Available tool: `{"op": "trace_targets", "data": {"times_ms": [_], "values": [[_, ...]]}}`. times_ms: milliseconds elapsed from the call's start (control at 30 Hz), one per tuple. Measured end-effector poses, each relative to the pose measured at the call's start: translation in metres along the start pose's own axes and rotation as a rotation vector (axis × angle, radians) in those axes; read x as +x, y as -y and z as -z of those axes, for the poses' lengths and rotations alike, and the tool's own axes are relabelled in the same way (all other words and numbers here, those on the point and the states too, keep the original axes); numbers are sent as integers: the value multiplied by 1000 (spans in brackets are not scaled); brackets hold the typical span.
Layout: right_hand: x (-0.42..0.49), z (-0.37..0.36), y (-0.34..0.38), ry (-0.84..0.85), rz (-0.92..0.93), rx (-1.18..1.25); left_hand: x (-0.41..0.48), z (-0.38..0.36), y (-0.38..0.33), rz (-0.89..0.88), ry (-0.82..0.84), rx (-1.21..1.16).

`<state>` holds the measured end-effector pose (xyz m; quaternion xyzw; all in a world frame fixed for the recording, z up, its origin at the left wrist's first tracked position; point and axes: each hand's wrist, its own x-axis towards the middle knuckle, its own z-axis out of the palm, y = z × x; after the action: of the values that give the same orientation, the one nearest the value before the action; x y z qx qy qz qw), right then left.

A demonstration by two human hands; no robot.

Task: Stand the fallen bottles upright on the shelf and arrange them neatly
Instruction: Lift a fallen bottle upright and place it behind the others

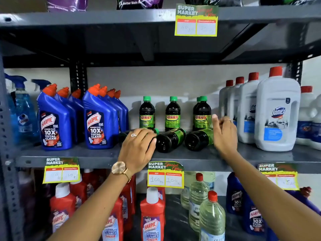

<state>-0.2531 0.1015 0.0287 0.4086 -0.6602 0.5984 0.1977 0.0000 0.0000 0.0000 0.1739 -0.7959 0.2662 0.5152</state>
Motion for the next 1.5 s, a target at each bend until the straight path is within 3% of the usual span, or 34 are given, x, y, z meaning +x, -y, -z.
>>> {"op": "trace_targets", "data": {"times_ms": [133,300,400,533,633,800,900,1000,1067,1300,1500], "values": [[1,-3,-11,79,-300,-97,-11,-6,0,50,17,25],[7,-1,-4,337,-438,-335,-30,-7,-2,246,-9,85],[21,2,6,553,-550,-371,-41,-9,2,177,-26,83],[43,-7,-4,685,-636,-373,-39,-8,1,109,-45,123],[41,-12,-4,632,-685,-295,-39,-8,1,107,-30,135],[22,-4,-1,417,-668,-253,-39,-5,1,116,8,116],[16,-2,-14,273,-650,-101,-39,-4,2,116,22,112],[17,-1,-18,56,-565,91,-40,-5,3,149,77,88],[17,2,-13,-21,-436,94,-40,-5,3,190,109,69],[10,-6,-1,127,-221,-46,-34,1,-3,304,101,79],[12,-10,-7,272,-345,121,-31,0,-12,300,96,127]]}}
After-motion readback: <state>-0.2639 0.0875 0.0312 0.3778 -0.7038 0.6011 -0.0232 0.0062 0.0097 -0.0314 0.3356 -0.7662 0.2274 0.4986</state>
